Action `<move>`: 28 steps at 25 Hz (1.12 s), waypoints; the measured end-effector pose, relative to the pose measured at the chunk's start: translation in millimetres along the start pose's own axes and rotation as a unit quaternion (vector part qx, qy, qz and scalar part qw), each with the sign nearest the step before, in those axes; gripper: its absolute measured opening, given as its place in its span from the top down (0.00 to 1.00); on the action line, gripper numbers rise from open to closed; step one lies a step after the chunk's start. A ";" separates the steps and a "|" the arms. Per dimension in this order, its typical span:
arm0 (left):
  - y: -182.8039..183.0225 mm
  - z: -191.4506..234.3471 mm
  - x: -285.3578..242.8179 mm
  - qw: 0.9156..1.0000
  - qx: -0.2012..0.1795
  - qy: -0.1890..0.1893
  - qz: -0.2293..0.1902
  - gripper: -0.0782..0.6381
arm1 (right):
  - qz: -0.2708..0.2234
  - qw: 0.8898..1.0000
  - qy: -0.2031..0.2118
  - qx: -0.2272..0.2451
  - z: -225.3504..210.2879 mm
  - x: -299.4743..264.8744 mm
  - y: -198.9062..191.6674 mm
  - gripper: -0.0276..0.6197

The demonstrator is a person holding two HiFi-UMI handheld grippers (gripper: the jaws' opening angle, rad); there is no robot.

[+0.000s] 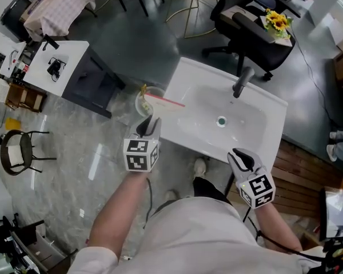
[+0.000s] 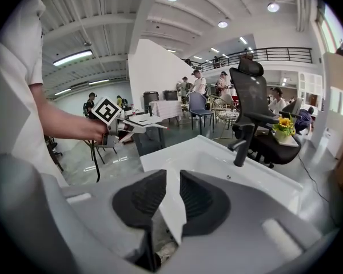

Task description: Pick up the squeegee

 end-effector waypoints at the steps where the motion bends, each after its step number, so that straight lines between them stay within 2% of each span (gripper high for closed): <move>1: 0.4 1.2 10.4 1.000 0.001 -0.006 -0.005 0.74 | -0.001 1.000 -0.001 0.001 7.1 -0.4 0.4 0.86; 10: -2.5 16.6 106.8 0.998 0.007 -0.045 -0.040 0.74 | -0.017 1.000 -0.015 0.021 72.6 -3.4 9.9 0.89; 17: -26.0 25.1 172.6 0.995 0.011 -0.078 -0.053 0.74 | -0.027 0.999 -0.021 0.032 129.1 -3.9 2.0 0.91; 23: -43.7 23.5 226.1 0.994 -0.006 -0.093 -0.065 0.74 | -0.026 0.999 -0.018 0.040 171.8 2.0 -7.9 0.91; 28: -58.2 24.5 260.3 0.992 0.001 -0.109 -0.069 0.74 | -0.023 0.998 -0.018 0.047 201.5 3.4 -12.0 0.91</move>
Point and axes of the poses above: the fingertips, and each gripper's own axes: x backward along the fingers, z to its left, y out of its top, the point moved 3 cm from there along x, backward along the fingers, and after that the axes turned 12 degrees about y, right-handed, at the moved point
